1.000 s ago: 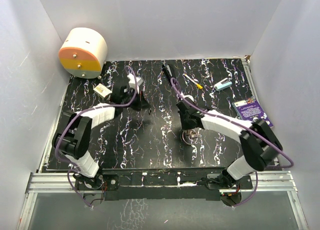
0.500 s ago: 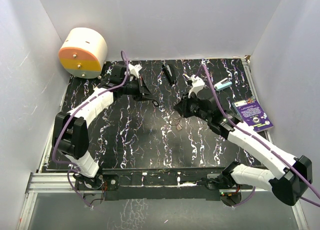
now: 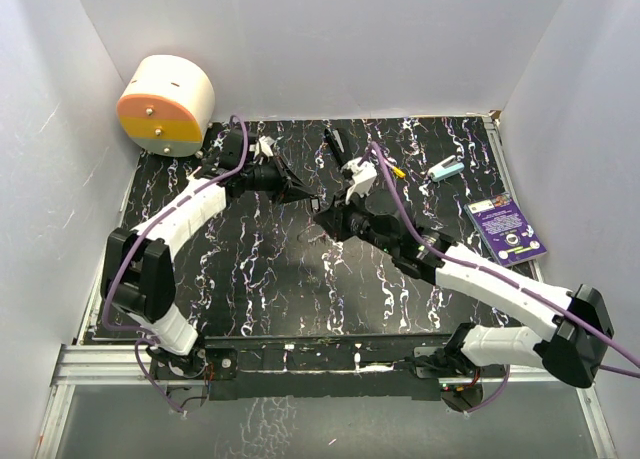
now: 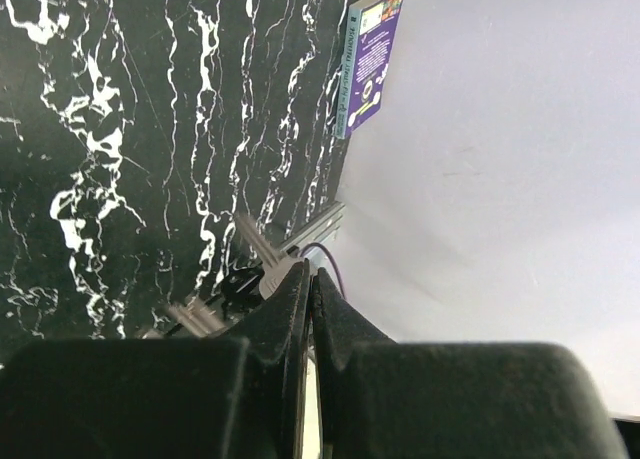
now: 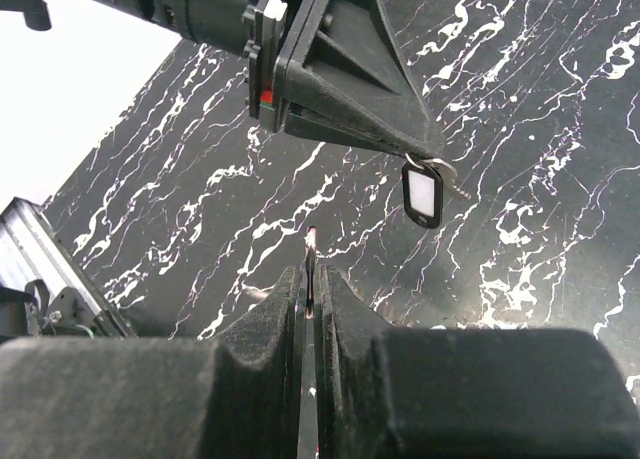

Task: Put the keys on the keyring

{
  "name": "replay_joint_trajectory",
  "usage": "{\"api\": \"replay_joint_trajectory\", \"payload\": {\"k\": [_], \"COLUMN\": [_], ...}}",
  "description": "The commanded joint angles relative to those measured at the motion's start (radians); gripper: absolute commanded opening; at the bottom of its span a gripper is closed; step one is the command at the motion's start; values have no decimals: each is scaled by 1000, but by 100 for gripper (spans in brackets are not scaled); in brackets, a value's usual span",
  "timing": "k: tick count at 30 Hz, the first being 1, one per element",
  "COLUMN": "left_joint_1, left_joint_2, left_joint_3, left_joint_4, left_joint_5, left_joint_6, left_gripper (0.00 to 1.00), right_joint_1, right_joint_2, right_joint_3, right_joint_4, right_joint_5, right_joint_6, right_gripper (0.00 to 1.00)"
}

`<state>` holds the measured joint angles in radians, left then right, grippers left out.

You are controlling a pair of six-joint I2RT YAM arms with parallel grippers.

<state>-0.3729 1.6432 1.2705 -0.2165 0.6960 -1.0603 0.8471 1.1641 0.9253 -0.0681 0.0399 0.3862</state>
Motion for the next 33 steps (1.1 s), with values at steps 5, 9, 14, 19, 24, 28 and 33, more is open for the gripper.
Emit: {"api": "replay_joint_trajectory", "payload": {"k": [5, 9, 14, 19, 24, 28, 33], "left_joint_1": [62, 110, 152, 163, 167, 166, 167], "left_joint_2": [-153, -228, -316, -329, -331, -332, -329], "left_joint_3": [-87, -151, -244, -271, -280, -289, -292], "left_joint_4": [72, 114, 155, 182, 192, 197, 206], "left_joint_5": [-3, -11, -25, -23, -27, -29, -30], "left_joint_6": [-210, -258, -295, -311, -313, -316, -319], "left_gripper": [0, 0, 0, 0, 0, 0, 0], "right_joint_1": [48, 52, 55, 61, 79, 86, 99], "right_joint_2": [-9, 1, 60, 108, 125, 149, 186], "right_joint_3": [-85, -92, -64, -41, -17, 12, 39], "right_joint_4": [311, 362, 413, 466, 498, 508, 530], "right_joint_5": [204, 224, 202, 170, 168, 154, 155], "right_joint_6": [9, -8, -36, -48, -58, -55, -58], "right_gripper": [8, 8, 8, 8, 8, 8, 8]}}
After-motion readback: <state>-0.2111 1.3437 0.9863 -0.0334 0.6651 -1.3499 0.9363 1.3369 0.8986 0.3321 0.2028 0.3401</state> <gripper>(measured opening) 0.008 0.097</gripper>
